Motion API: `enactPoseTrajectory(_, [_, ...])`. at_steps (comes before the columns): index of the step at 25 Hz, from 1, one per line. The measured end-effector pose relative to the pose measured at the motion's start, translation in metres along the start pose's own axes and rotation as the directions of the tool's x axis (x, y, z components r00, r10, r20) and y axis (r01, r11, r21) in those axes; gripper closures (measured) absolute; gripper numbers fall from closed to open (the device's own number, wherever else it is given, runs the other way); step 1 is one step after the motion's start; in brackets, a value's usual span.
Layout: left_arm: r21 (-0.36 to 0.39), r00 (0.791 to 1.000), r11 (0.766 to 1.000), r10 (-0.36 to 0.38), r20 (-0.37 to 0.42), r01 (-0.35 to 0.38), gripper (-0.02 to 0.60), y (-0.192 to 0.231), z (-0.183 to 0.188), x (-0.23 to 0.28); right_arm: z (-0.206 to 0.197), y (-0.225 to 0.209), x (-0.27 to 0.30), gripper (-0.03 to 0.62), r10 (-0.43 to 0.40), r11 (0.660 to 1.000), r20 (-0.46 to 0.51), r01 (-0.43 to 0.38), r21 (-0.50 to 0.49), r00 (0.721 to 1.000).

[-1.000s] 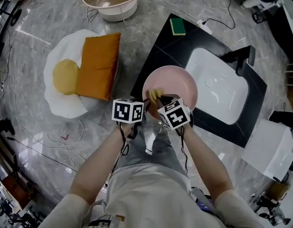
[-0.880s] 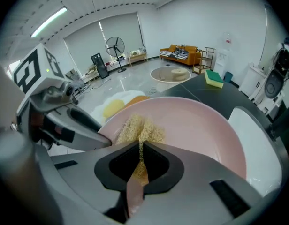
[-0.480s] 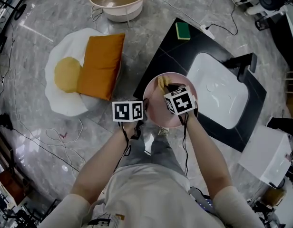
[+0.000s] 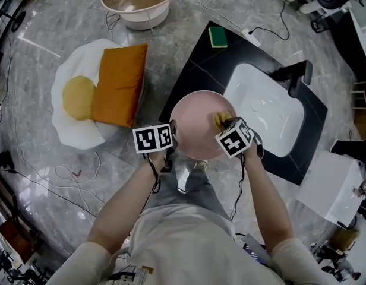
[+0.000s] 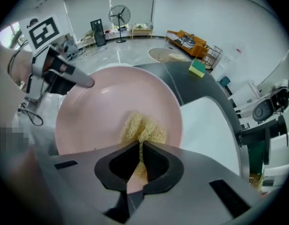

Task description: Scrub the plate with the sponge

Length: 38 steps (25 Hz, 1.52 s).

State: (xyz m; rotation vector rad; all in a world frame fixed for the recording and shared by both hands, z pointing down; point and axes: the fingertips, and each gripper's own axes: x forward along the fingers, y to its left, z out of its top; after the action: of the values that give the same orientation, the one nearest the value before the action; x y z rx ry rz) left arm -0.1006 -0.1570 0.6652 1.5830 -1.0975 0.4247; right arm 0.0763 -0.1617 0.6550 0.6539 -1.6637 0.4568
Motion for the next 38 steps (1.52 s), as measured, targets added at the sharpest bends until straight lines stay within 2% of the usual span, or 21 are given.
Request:
enactPoseTrajectory(5, [-0.016, 1.0, 1.0, 0.006, 0.008, -0.006, 0.552, 0.001, 0.001, 0.0, -0.023, 0.061, -0.009, 0.549, 0.155, 0.986, -0.048, -0.157, -0.05, 0.987])
enactPoseTrajectory(10, [0.008, 1.0, 1.0, -0.019, -0.024, 0.019, 0.552, 0.0, -0.002, -0.002, 0.006, 0.119, -0.004, 0.549, 0.285, 0.957, 0.035, -0.282, -0.072, 0.958])
enactPoseTrajectory(15, [0.031, 0.998, 0.999, -0.038, -0.059, 0.04, 0.553, -0.004, -0.011, -0.002, 0.045, 0.129, 0.006, 0.549, 0.316, 0.941, 0.097, -0.3, -0.157, 0.944])
enactPoseTrajectory(22, [0.012, 0.998, 0.999, -0.036, -0.051, 0.037, 0.552, 0.001, -0.012, -0.005, 0.066, 0.113, 0.011, 0.549, 0.393, 0.911, 0.11, -0.371, -0.181, 0.913])
enactPoseTrajectory(25, [0.003, 0.998, 0.999, -0.037, -0.048, 0.037, 0.553, 0.001, -0.012, -0.004, 0.073, 0.093, 0.013, 0.549, 0.341, 0.935, 0.152, -0.318, -0.155, 0.928])
enactPoseTrajectory(32, [-0.029, 0.999, 0.999, -0.022, -0.03, 0.021, 0.552, 0.002, -0.011, -0.006, 0.082, 0.032, 0.018, 0.549, 0.173, 0.984, 0.234, -0.175, -0.01, 0.957])
enactPoseTrajectory(35, [-0.046, 1.0, 0.999, -0.004, -0.021, 0.003, 0.552, 0.003, -0.011, -0.005, 0.066, 0.012, 0.012, 0.549, 0.094, 0.994, 0.203, -0.102, 0.03, 0.975])
enactPoseTrajectory(38, [-0.058, 1.0, 0.998, 0.009, -0.011, -0.01, 0.552, 0.003, -0.009, -0.004, 0.038, 0.004, 0.006, 0.549, 0.035, 0.999, 0.121, -0.035, 0.0, 0.992])
